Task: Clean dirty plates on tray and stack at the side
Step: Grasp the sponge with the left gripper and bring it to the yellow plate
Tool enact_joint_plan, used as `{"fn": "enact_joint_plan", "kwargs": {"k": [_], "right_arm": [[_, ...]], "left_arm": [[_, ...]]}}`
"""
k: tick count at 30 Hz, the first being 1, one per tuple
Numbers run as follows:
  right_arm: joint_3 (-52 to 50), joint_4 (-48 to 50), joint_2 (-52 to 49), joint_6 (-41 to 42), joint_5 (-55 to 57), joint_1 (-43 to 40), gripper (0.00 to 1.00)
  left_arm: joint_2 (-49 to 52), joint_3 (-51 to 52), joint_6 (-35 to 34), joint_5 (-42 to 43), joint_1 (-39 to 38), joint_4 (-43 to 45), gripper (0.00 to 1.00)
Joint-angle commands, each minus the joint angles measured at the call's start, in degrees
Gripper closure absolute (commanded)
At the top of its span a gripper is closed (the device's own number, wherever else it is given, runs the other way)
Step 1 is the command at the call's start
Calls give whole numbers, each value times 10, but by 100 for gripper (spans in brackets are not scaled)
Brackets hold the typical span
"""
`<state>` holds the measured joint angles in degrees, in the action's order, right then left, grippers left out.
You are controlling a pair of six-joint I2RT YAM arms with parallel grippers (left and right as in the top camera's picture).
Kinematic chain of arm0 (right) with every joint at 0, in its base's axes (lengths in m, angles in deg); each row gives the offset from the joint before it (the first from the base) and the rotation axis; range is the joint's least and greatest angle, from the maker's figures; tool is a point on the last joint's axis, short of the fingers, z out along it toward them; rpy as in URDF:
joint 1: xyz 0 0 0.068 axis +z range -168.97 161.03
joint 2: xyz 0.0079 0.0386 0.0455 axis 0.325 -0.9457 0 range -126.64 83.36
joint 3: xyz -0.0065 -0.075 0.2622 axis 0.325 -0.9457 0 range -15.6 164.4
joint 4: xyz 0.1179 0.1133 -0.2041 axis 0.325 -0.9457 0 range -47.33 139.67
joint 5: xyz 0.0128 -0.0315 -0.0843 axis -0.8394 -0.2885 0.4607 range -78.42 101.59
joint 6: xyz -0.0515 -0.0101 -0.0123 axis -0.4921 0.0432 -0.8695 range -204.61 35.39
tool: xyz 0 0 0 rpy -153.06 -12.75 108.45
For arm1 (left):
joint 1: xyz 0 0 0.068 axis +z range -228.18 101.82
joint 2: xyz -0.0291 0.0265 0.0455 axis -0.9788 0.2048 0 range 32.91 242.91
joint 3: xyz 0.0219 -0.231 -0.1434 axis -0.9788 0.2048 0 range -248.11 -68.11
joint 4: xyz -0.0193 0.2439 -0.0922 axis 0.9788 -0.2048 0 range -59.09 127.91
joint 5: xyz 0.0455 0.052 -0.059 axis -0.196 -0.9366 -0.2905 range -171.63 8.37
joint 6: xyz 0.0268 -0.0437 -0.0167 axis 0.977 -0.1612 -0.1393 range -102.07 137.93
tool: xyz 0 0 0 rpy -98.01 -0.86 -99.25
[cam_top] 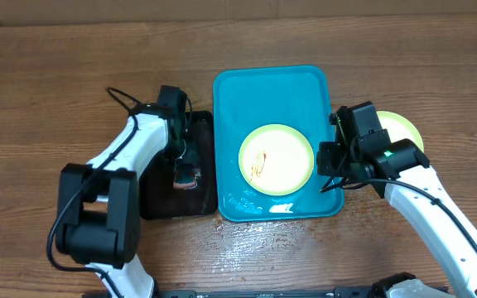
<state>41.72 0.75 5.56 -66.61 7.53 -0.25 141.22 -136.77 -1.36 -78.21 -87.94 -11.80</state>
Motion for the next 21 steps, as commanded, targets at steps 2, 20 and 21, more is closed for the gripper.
{"fn": "enact_joint_plan", "kwargs": {"k": [2,20,21], "right_arm": [[12,2,4,-2,50,-20,68],[11,69,-141,-47,-23,-49,65],[11,75,-153,-48,-26,-49,65]], "left_arm": [[19,-3,0,4,-5,-12,96],[5,-360,16,-53,-4,-301,96],[5,-376,20,-52,-4,-309,96]]}}
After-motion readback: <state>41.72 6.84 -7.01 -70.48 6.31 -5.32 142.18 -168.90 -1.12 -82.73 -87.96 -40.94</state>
